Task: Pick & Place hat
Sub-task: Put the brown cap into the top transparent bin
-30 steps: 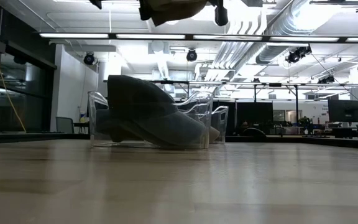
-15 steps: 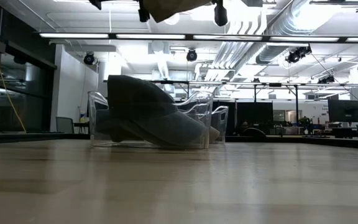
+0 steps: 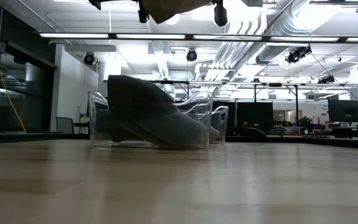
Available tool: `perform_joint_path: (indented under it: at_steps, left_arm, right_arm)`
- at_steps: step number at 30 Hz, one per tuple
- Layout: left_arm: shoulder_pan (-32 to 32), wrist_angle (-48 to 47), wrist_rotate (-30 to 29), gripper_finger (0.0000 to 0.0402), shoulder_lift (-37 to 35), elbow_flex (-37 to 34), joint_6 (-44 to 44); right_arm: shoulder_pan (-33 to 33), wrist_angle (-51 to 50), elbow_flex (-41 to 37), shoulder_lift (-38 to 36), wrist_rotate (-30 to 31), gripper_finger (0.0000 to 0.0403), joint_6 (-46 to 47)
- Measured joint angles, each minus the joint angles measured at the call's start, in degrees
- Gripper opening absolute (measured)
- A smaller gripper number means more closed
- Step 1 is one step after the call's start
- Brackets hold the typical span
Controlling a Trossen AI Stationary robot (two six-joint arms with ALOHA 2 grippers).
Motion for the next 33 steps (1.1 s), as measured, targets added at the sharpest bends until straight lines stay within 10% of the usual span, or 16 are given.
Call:
perform_joint_path:
  at_steps: [9,33]
  left_arm:
    - [0.0,-3.2,-1.7,0.0258,0.0,0.0,0.4]
    - [0.0,-24.3,-34.1,0.0261,-11.9,0.0,13.8]
  right_arm:
    - [-0.4,-0.6,0.0,0.0,0.6,0.0006,-0.5]
    - [-6.8,-2.5,0.0,-0.2,0.5,0.0006,-1.2]
